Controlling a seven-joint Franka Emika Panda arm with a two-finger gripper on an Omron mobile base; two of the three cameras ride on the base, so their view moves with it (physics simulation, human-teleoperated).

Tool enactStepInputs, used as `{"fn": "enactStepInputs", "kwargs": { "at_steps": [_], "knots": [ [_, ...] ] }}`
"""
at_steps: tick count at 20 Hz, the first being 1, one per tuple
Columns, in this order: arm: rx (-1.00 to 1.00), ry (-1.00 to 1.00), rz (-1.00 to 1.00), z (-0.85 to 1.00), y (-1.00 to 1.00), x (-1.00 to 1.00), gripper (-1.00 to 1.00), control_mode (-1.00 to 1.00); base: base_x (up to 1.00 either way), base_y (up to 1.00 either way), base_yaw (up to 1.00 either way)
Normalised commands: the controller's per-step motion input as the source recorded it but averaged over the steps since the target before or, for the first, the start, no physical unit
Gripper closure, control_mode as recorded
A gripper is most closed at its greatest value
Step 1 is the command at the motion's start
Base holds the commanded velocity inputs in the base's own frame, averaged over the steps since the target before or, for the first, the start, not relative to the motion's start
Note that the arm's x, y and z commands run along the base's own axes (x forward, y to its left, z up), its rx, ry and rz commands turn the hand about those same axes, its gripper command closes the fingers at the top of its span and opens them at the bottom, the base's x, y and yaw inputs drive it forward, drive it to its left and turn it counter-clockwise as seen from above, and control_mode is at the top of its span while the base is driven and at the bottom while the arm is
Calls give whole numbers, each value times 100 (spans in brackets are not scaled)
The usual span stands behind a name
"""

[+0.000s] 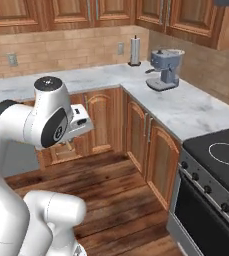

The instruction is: Organize the utensils by type. Pick up the wooden spoons from the counter and place them in the open cabinet. Then pick up the metallic utensils from the counter and place them in the open drawer.

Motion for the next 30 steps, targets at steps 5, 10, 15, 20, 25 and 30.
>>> {"fn": "enactStepInputs", "kwargs": {
  "at_steps": [5, 10, 15, 20, 25, 30],
  "knots": [
    [0, 0, 0, 0, 0, 0, 100, 100, 5, 32, 71],
    [0, 0, 0, 0, 0, 0, 100, 100, 0, 50, 68],
    [0, 0, 0, 0, 0, 0, 100, 100, 0, 41, 67],
    [0, 0, 0, 0, 0, 0, 100, 100, 0, 24, 66],
    [0, 0, 0, 0, 0, 0, 100, 100, 5, 11, 62],
    [0, 0, 0, 0, 0, 0, 100, 100, 29, 1, 65]
  ]
}}
